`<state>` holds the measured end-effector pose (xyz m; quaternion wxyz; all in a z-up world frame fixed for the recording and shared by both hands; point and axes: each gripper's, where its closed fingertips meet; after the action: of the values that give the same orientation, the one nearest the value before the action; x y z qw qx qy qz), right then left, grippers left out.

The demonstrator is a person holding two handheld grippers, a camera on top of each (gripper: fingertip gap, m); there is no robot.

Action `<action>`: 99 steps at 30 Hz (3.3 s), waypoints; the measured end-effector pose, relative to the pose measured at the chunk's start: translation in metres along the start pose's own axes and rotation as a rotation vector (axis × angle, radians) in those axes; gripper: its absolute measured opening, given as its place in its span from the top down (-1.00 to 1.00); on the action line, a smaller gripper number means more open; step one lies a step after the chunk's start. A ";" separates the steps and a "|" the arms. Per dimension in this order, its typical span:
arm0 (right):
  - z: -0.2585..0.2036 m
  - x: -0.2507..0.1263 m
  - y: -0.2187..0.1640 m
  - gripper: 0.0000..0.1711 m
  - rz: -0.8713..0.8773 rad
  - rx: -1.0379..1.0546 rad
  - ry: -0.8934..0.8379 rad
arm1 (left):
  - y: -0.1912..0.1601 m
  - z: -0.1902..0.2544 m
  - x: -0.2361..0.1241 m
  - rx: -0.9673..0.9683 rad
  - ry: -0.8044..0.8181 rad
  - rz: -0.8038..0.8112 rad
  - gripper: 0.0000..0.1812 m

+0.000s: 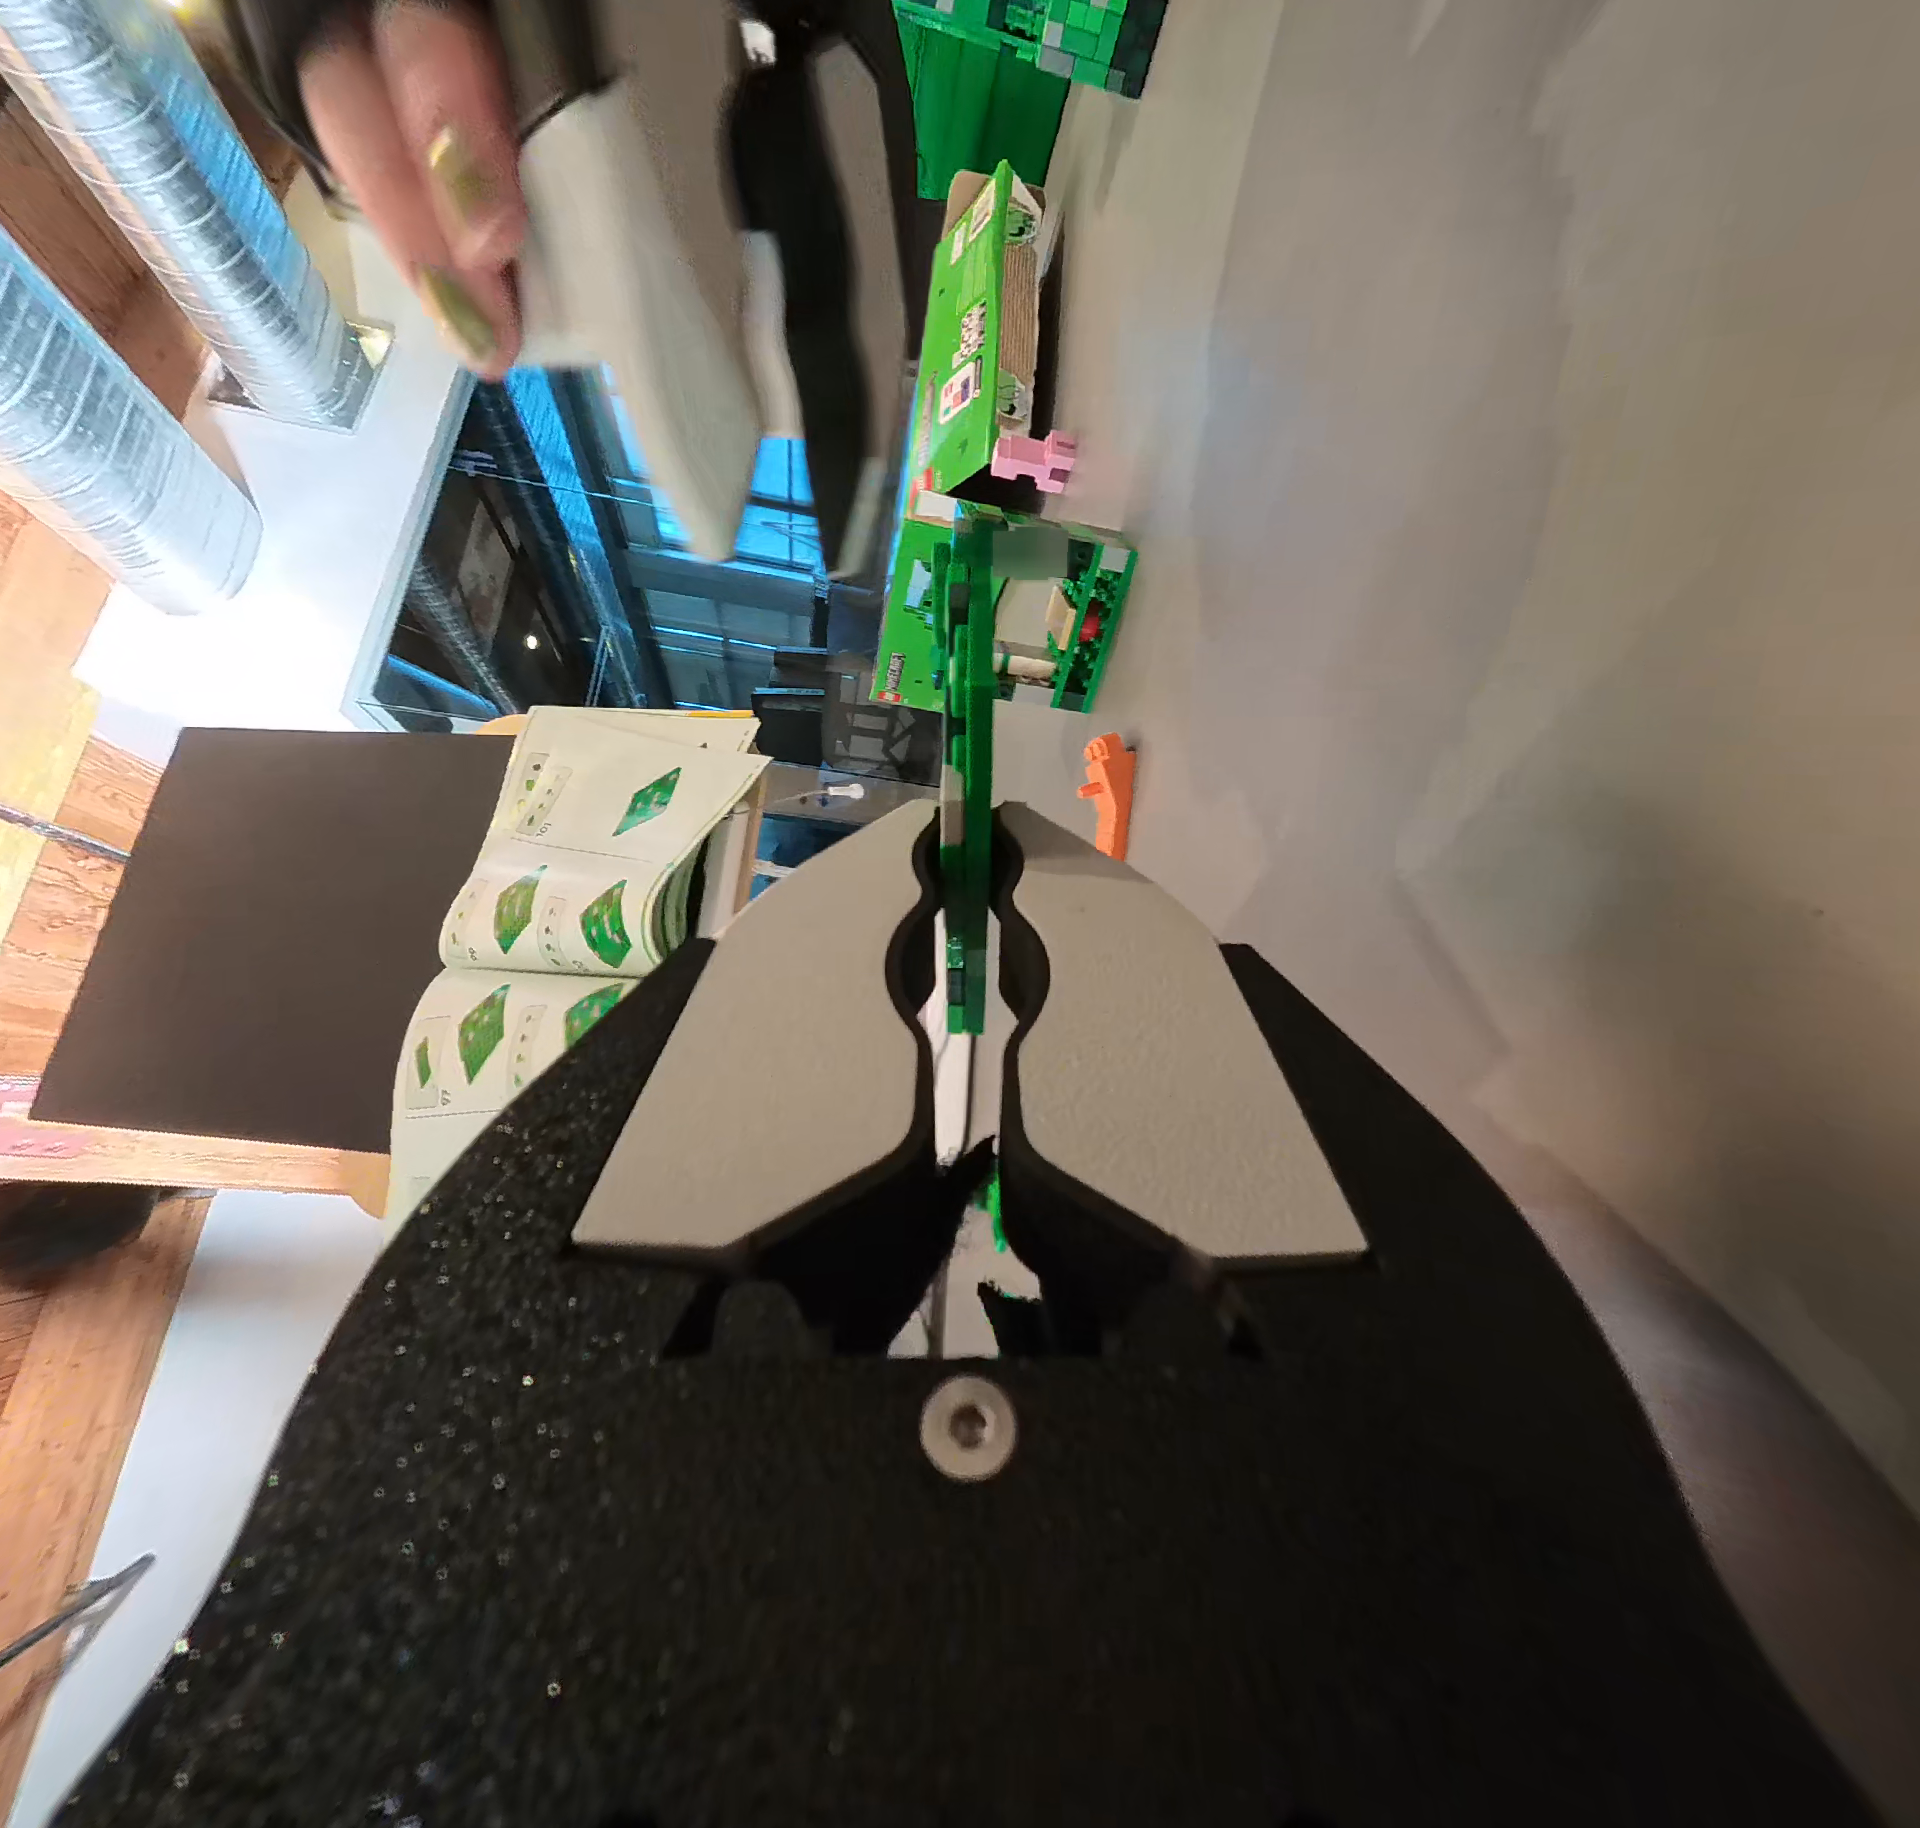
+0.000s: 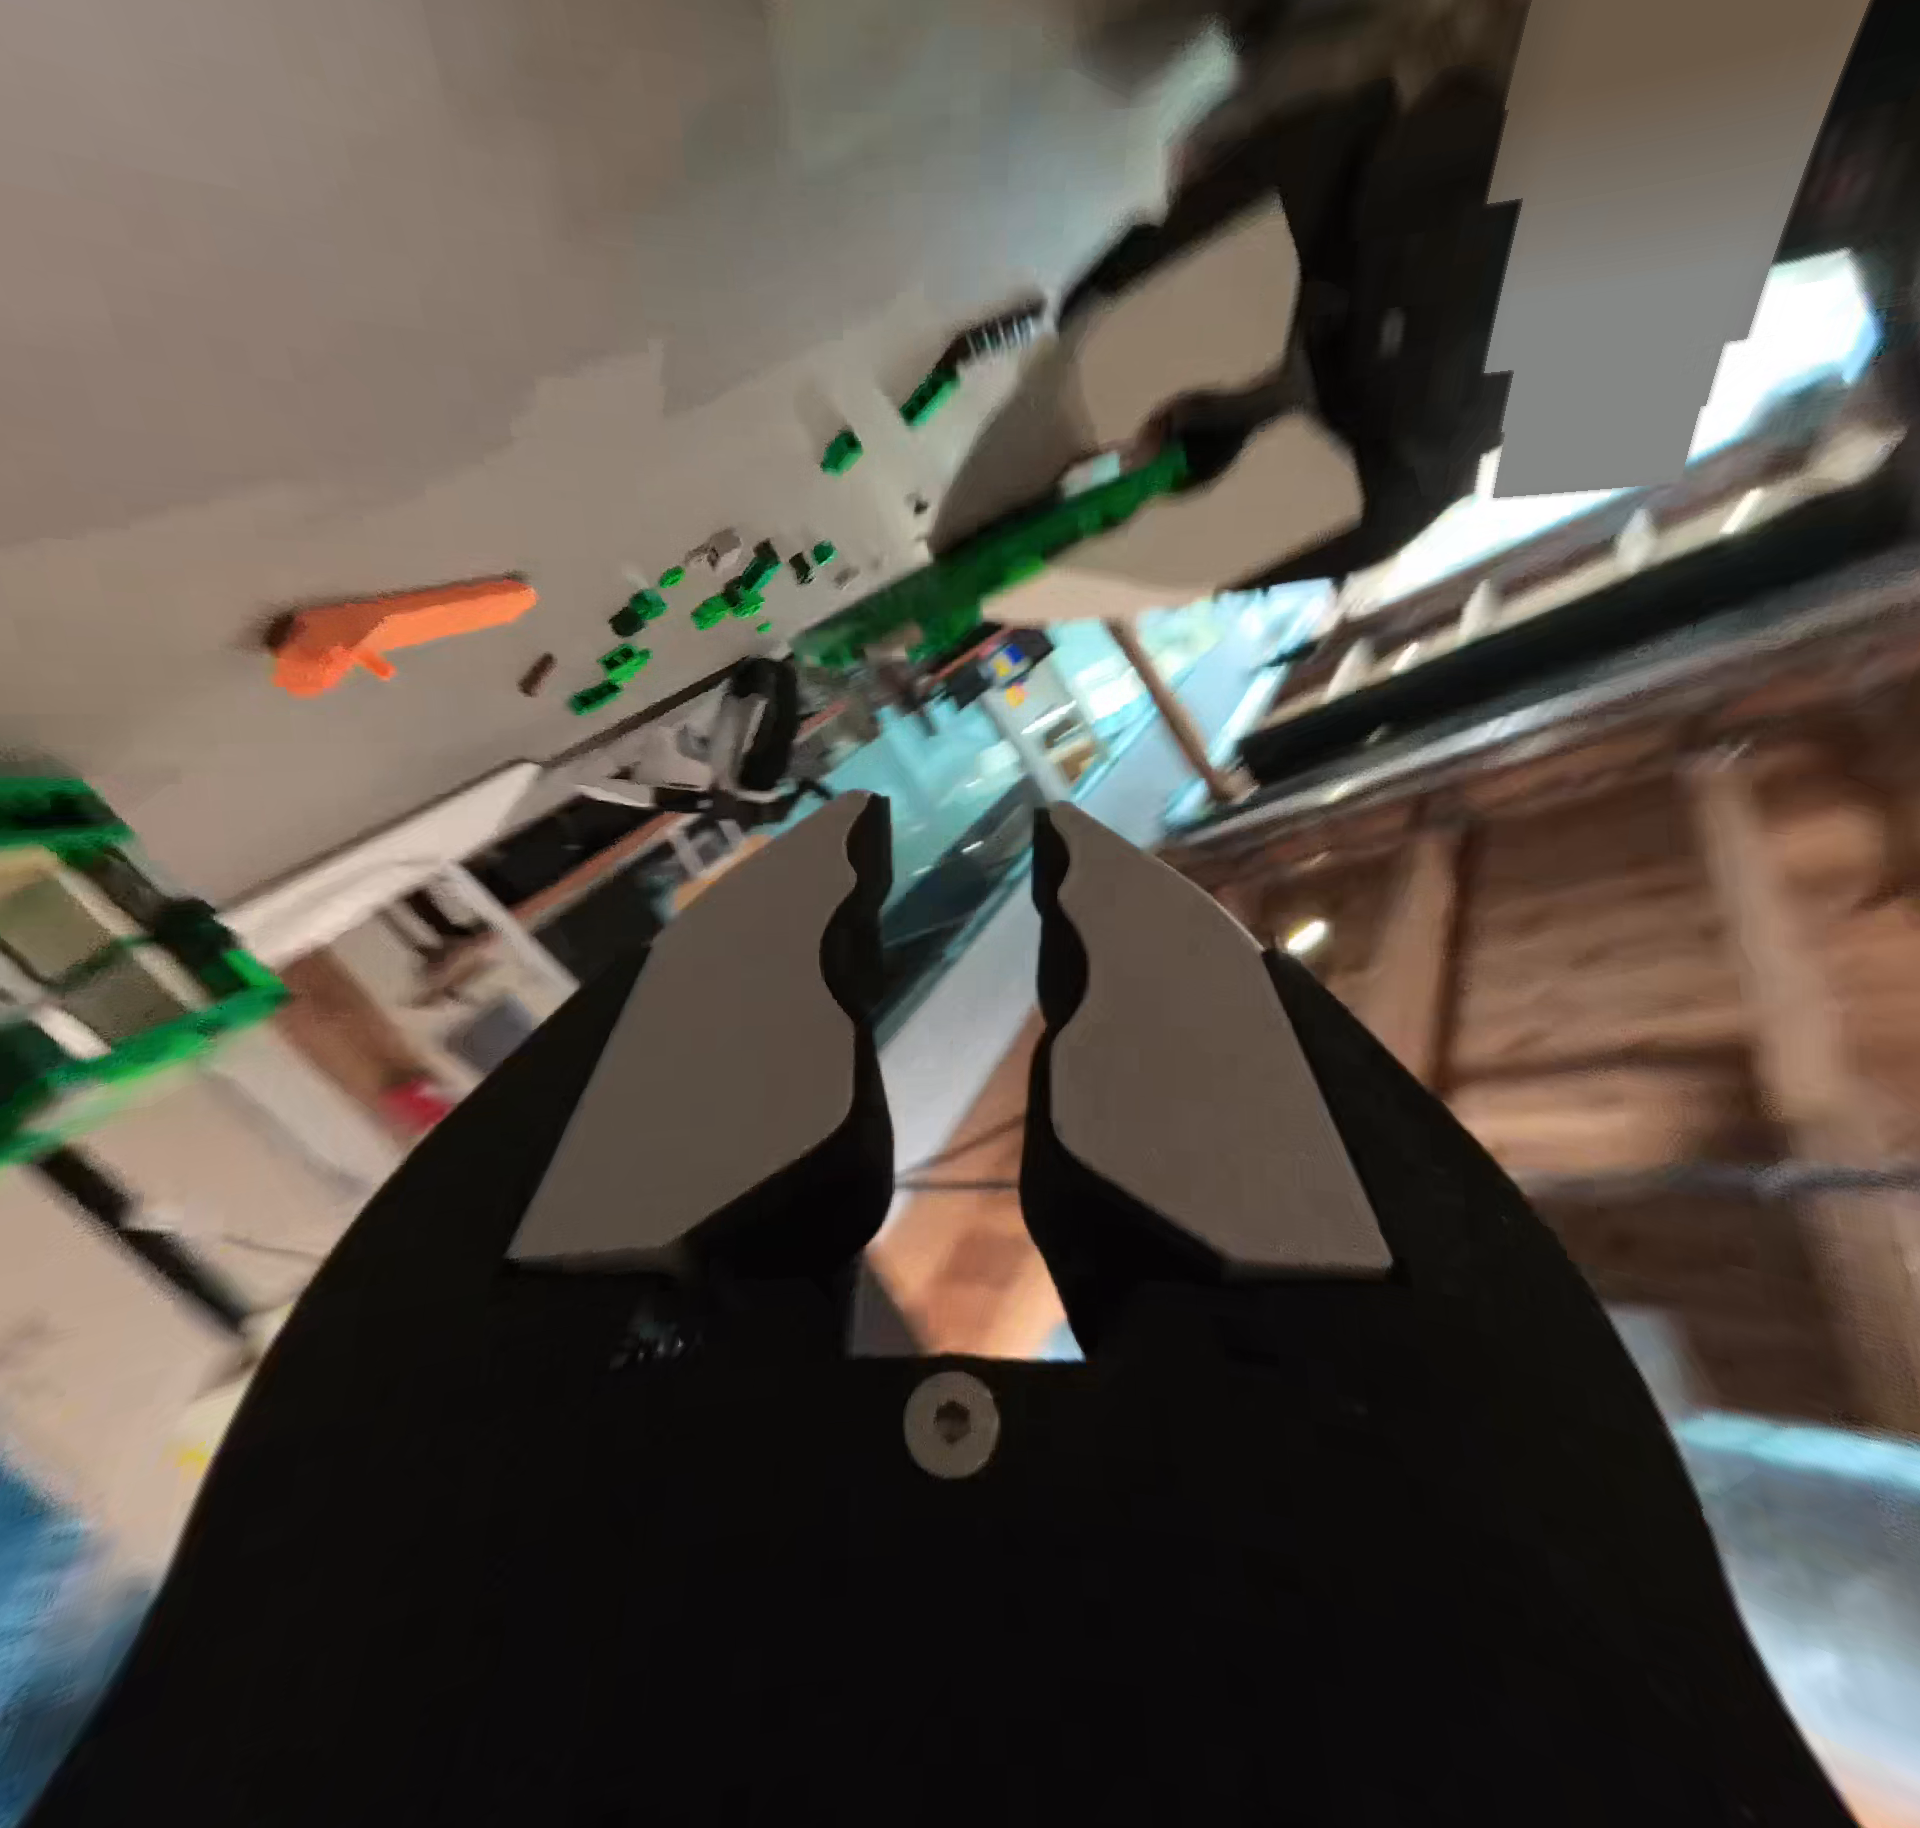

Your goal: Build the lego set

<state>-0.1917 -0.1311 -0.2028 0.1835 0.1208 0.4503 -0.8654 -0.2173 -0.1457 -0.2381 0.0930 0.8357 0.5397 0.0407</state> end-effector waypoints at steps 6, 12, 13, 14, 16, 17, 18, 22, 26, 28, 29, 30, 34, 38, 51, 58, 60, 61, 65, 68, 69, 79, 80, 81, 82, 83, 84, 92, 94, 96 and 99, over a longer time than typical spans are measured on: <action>0.014 -0.002 0.008 1.00 0.184 1.463 0.173 | 0.005 -0.007 -0.003 0.070 0.048 0.009 0.94; 0.023 0.004 0.017 0.91 0.304 2.026 0.403 | 0.006 -0.008 -0.004 0.099 0.053 0.008 0.94; 0.022 0.006 0.021 0.89 0.314 2.066 0.433 | 0.006 -0.008 -0.004 0.101 0.053 0.008 0.94; 0.020 0.007 0.024 0.87 0.319 2.091 0.451 | 0.006 -0.008 -0.004 0.103 0.053 0.008 0.94; 0.015 0.009 0.025 0.86 0.290 2.085 0.466 | 0.006 -0.007 -0.004 0.109 0.052 0.007 0.94; 0.013 0.009 0.026 0.87 0.273 2.078 0.483 | 0.006 -0.007 -0.004 0.111 0.051 0.006 0.94; 0.011 0.009 0.028 0.89 0.268 2.081 0.503 | 0.006 -0.007 -0.004 0.111 0.051 0.006 0.94; 0.007 0.008 0.033 0.91 0.255 2.091 0.549 | 0.007 -0.007 -0.004 0.112 0.049 0.008 0.94; 0.006 0.008 0.036 0.89 0.260 2.106 0.592 | 0.007 -0.006 -0.003 0.116 0.045 0.010 0.94; 0.007 0.008 0.038 0.89 0.267 2.111 0.612 | 0.007 -0.006 -0.003 0.117 0.043 0.009 0.94; 0.007 0.007 0.039 0.91 0.273 2.116 0.627 | 0.008 -0.005 -0.003 0.115 0.041 0.010 0.94; 0.007 0.007 0.039 0.91 0.277 2.119 0.638 | 0.008 -0.005 -0.003 0.115 0.039 0.012 0.94; 0.008 0.007 0.041 0.92 0.301 2.099 0.671 | 0.009 -0.003 -0.002 0.117 0.029 0.017 0.94; 0.032 0.007 0.043 0.91 0.482 2.064 0.605 | 0.012 -0.002 -0.002 0.109 0.021 0.032 0.94; 0.048 0.013 0.064 0.92 0.622 1.827 0.635 | 0.023 -0.001 -0.003 0.116 0.025 0.078 0.94; 0.045 0.013 0.061 0.90 0.603 1.796 0.640 | 0.024 -0.003 -0.004 0.099 0.032 0.086 0.94; 0.044 0.014 0.060 0.86 0.591 1.787 0.629 | 0.023 -0.003 -0.003 0.097 0.029 0.079 0.94; 0.044 0.013 0.060 0.84 0.587 1.788 0.616 | 0.022 -0.003 -0.003 0.094 0.030 0.076 0.94; 0.042 0.015 0.046 0.65 0.478 1.757 0.466 | 0.014 -0.004 -0.002 0.068 0.029 0.030 0.94; 0.044 0.018 0.029 0.61 0.255 1.534 0.166 | 0.004 -0.006 -0.002 0.008 0.031 -0.018 0.94; 0.046 0.018 0.028 0.61 0.183 1.449 0.074 | 0.001 -0.007 -0.002 -0.014 0.033 -0.031 0.94; 0.029 0.037 0.025 0.84 -0.292 0.931 -0.152 | -0.009 -0.007 -0.003 -0.089 0.023 -0.071 0.94; 0.029 0.039 0.025 0.84 -0.293 0.934 -0.148 | -0.008 -0.006 -0.003 -0.092 0.019 -0.070 0.94; 0.028 0.040 0.026 0.85 -0.291 0.930 -0.146 | -0.008 -0.006 -0.004 -0.093 0.017 -0.069 0.94; 0.027 0.041 0.027 0.90 -0.292 0.923 -0.137 | -0.008 -0.006 -0.004 -0.093 0.018 -0.069 0.94; 0.027 0.042 0.026 0.90 -0.299 0.919 -0.140 | -0.009 -0.006 -0.004 -0.094 0.019 -0.073 0.94; 0.027 0.042 0.026 0.90 -0.300 0.927 -0.136 | -0.009 -0.006 -0.005 -0.092 0.017 -0.076 0.94; 0.025 0.042 0.031 0.92 -0.243 0.905 -0.090 | -0.007 -0.003 -0.007 -0.059 0.008 -0.077 0.94; 0.024 0.042 0.032 0.93 -0.233 0.900 -0.074 | -0.008 -0.002 -0.007 -0.063 0.001 -0.077 0.94; 0.024 0.044 0.031 0.93 -0.226 0.904 -0.085 | -0.010 -0.003 -0.008 -0.057 0.004 -0.084 0.94; 0.026 0.044 0.027 0.91 -0.204 1.040 -0.172 | -0.013 -0.006 -0.009 -0.060 0.029 -0.084 0.94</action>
<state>-0.2207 -0.1763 -0.2245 0.0507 0.0802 -0.0451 -0.9945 -0.2332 -0.1482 -0.2346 0.1119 0.8084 0.5742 0.0652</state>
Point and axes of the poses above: each gripper's, where its closed fingertips meet, x out along the fingers, y out of its top, z = x × y across the jaws, and after that the axes turned 8 degrees about z, right-handed
